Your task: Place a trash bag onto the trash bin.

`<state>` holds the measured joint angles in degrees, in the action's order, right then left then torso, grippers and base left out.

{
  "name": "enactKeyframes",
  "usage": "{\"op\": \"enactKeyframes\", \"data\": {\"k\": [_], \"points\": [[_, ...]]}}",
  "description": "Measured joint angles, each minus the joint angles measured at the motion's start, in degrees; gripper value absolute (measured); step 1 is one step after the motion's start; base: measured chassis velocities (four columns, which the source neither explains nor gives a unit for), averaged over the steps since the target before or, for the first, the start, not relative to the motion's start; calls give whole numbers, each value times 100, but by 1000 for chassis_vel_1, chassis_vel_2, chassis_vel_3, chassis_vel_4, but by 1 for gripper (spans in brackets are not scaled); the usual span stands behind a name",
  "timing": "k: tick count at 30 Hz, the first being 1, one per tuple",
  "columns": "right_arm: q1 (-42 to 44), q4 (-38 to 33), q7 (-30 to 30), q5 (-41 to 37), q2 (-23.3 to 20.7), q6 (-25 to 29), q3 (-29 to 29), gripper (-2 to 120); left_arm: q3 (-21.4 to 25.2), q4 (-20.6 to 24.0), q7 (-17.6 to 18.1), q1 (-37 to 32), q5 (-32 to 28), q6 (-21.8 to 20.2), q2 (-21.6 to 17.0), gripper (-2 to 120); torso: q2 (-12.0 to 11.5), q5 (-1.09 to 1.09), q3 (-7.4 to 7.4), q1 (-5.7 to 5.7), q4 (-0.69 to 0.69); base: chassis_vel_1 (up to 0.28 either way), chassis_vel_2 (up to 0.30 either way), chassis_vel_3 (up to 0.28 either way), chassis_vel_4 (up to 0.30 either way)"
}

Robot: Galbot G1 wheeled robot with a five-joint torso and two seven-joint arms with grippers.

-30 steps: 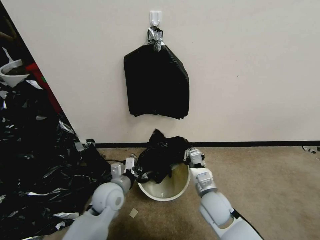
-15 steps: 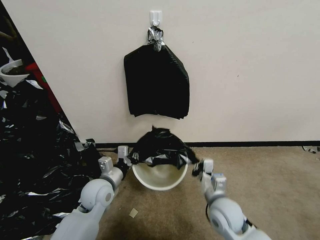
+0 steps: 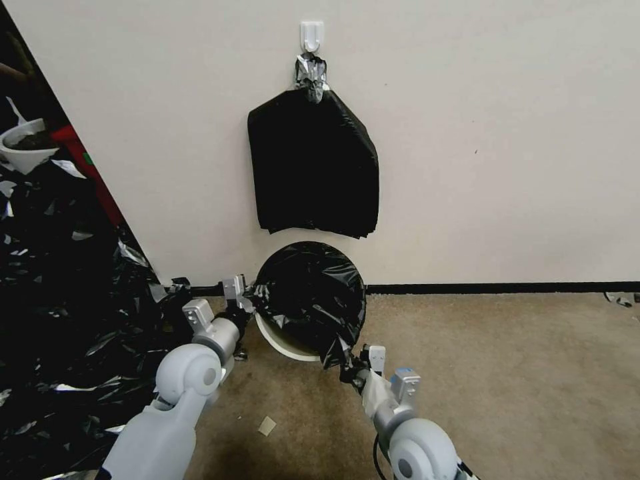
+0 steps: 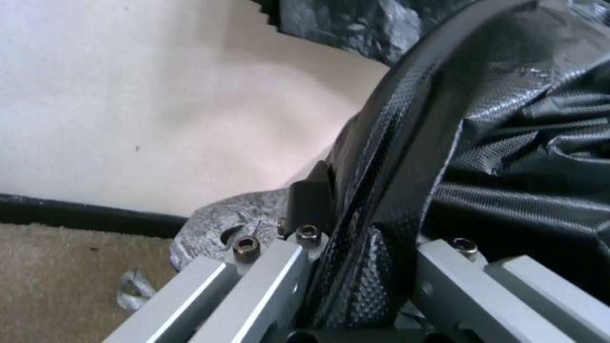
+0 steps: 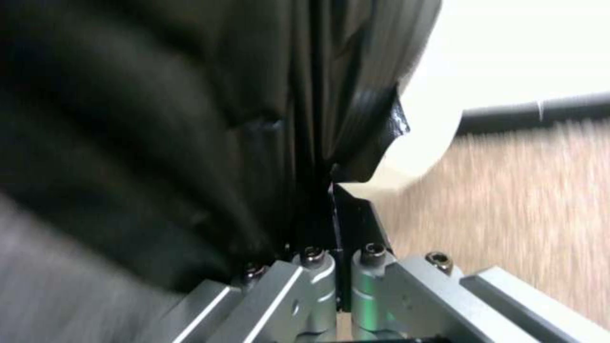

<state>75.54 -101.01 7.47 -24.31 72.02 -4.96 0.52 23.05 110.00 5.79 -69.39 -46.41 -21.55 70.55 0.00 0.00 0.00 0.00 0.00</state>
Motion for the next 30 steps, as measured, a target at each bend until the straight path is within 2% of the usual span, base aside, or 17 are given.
{"op": "enactKeyframes", "data": {"k": [1,3,4,5,6,7,10,13,15,17,18,19,23,24,26,28,30], "points": [[0,0,0,0,0,0,0,0,0,0,0,0,0,0,0,1,0,0,0,0,0,0,0,0,0],[-148,715,-383,1631,127,899,169,0,39,13,24,0,-54,-45,23,1,0,1,0,0,0,0,0,0,0],[-188,951,-434,2182,160,1226,258,0,45,16,24,-2,-61,-61,23,1,0,1,0,0,0,0,0,0,0],[-188,951,-434,2182,160,1226,258,0,45,16,24,-2,-61,-61,23,1,0,1,0,0,0,0,0,0,0],[-248,1287,-463,3234,206,1800,433,0,53,20,25,-9,-63,-87,21,1,0,0,0,0,-1,0,0,0,0],[-256,1383,-457,3744,207,2075,521,2,60,27,25,-13,-63,-100,12,1,0,1,0,0,-1,0,0,0,0],[-178,1258,-347,3929,134,2185,510,9,73,29,30,-13,-52,-109,4,1,0,1,0,0,0,0,0,0,0],[70,589,-239,3714,-111,2098,408,23,65,-4,117,35,-40,-107,4,1,0,1,0,0,0,0,0,0,0],[131,443,-233,3667,-185,2067,392,26,58,-15,140,50,-43,-106,5,1,0,0,0,0,0,0,0,0,0],[389,-51,-218,3441,-552,1904,349,36,55,-49,212,106,-38,-107,0,1,0,0,0,0,-1,0,0,0,0],[471,-185,-209,3365,-665,1811,338,41,55,-51,229,123,-38,-107,-6,1,0,1,0,0,-1,0,0,0,0],[471,-185,-209,3365,-665,1811,338,41,55,-51,229,123,-38,-107,-6,1,0,1,0,0,-1,0,0,0,0],[804,-649,-186,3079,-1214,1452,346,58,48,-51,323,199,-37,-128,-20,1,0,1,0,0,-2,0,0,0,0],[804,-649,-186,3079,-1214,1452,346,58,48,-51,323,199,-37,-128,-20,1,0,1,0,0,-2,0,0,0,0],[938,-833,-311,2994,-1433,1507,435,69,44,-51,367,242,-37,-145,-24,1,0,1,0,0,-1,0,0,0,0],[985,-900,-444,2925,-1490,1606,470,73,44,-51,380,258,-37,-147,-25,1,0,0,0,0,-1,0,0,0,0],[1029,-986,-779,2819,-1534,1909,529,83,43,-57,400,287,-37,-157,-25,1,0,0,0,0,-1,0,0,0,0]]}}
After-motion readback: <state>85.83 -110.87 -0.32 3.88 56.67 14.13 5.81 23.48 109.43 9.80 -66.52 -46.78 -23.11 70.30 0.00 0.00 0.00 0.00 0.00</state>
